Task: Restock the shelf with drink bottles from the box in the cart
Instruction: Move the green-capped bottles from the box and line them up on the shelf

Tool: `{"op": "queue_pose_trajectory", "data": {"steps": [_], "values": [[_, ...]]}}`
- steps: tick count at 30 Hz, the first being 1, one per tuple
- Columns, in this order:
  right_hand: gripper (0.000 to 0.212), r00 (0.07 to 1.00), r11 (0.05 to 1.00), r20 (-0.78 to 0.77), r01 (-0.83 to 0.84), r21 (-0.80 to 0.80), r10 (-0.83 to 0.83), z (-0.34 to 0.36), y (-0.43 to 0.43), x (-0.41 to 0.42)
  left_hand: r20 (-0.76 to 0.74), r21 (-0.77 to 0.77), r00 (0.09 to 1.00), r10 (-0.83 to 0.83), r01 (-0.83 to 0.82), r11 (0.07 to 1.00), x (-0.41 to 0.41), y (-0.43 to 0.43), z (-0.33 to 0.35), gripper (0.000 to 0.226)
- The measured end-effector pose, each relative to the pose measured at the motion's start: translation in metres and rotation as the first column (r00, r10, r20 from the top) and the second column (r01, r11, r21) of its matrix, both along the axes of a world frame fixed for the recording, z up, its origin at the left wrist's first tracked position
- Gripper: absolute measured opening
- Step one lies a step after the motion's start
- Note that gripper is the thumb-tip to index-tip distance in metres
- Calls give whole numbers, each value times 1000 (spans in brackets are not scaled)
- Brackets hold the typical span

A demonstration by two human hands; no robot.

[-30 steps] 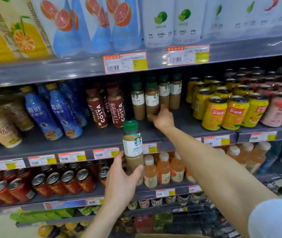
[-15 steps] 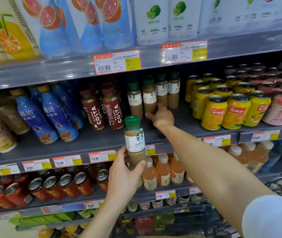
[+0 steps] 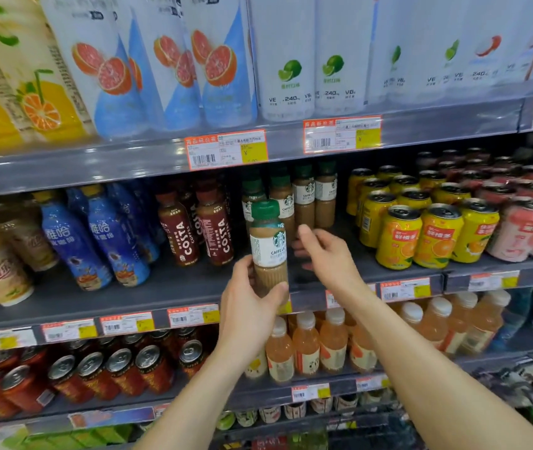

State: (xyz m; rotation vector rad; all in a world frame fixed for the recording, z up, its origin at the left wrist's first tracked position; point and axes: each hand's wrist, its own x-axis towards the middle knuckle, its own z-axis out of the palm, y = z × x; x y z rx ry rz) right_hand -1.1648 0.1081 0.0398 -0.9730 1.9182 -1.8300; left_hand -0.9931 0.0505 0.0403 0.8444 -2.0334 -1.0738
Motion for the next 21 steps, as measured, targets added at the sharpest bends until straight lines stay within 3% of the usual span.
{"op": "queue_pose_trajectory", "data": {"steps": [2,4,6,11,14,16,18,21], "values": [[40,993,993,-28,-118,0,118,5,18,18,-11,14,1000,-16,17,1000,-10,-3,4,62],[49,983,987,-93,-155,35,158,7,25,26,-14,46,999,-31,32,998,-20,-4,5,61],[60,978,987,-146,-140,83,151,8,26,26,-6,69,999,-48,48,996,-28,-6,3,62],[57,968,985,-227,-76,156,111,8,23,17,37,72,991,-127,125,990,-34,-12,-3,67],[54,956,988,-290,3,151,41,7,17,11,99,-17,986,-131,134,991,-31,-21,-6,73],[50,951,987,-306,86,135,-41,9,10,-1,232,-137,970,-78,112,984,-25,-30,-10,80],[49,945,977,-303,167,133,-120,10,0,-19,365,-252,931,-1,100,962,-14,-38,-18,77],[48,940,949,-257,269,165,-222,6,-14,-49,451,-374,891,59,128,919,3,-42,-31,67]]}}
